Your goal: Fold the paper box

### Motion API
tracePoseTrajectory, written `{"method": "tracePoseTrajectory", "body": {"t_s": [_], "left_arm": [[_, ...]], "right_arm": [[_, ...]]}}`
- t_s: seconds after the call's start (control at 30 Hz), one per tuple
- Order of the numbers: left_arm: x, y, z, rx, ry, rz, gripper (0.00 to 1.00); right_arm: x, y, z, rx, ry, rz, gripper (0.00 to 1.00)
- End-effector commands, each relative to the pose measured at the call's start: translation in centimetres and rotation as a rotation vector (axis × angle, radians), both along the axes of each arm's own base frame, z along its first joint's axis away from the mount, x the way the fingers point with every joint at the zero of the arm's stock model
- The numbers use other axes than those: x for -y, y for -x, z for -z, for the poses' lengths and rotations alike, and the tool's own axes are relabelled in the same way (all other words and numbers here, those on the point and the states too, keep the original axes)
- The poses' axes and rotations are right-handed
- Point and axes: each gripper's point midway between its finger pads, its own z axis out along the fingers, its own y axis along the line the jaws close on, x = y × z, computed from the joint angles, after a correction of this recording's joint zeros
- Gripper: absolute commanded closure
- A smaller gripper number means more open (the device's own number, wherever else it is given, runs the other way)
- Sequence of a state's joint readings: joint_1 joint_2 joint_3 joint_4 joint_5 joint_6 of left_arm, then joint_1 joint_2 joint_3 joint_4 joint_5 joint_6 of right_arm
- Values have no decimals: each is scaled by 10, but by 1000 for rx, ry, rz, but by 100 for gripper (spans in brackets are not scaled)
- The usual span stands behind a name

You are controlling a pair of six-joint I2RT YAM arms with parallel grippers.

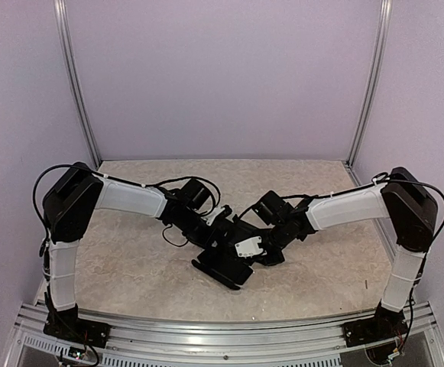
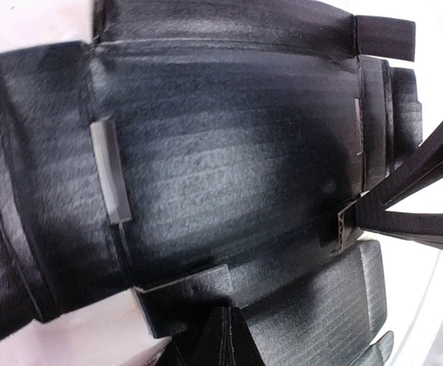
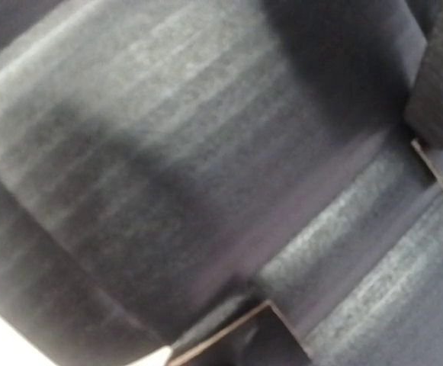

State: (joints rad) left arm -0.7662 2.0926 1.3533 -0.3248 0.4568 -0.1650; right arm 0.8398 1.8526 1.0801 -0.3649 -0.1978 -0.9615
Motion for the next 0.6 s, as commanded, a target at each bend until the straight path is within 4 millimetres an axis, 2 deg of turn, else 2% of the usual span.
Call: {"method": "tracePoseTrajectory", "body": {"t_s": [0.0, 0.23, 0.37, 0.57], "left_arm": [[-8, -5, -10, -82, 45, -36, 97], [-2, -9, -15, -193, 150, -57, 95], [0, -11, -16, -197, 156, -53, 94], [-5, -19, -31, -146, 151, -62, 94]], "right_arm": [[39, 20, 61, -87, 190, 1, 100], [43, 21, 65, -80, 203, -5, 100], [43, 21, 67, -82, 208, -7, 100], [46, 21, 72, -79, 227, -9, 100]]}}
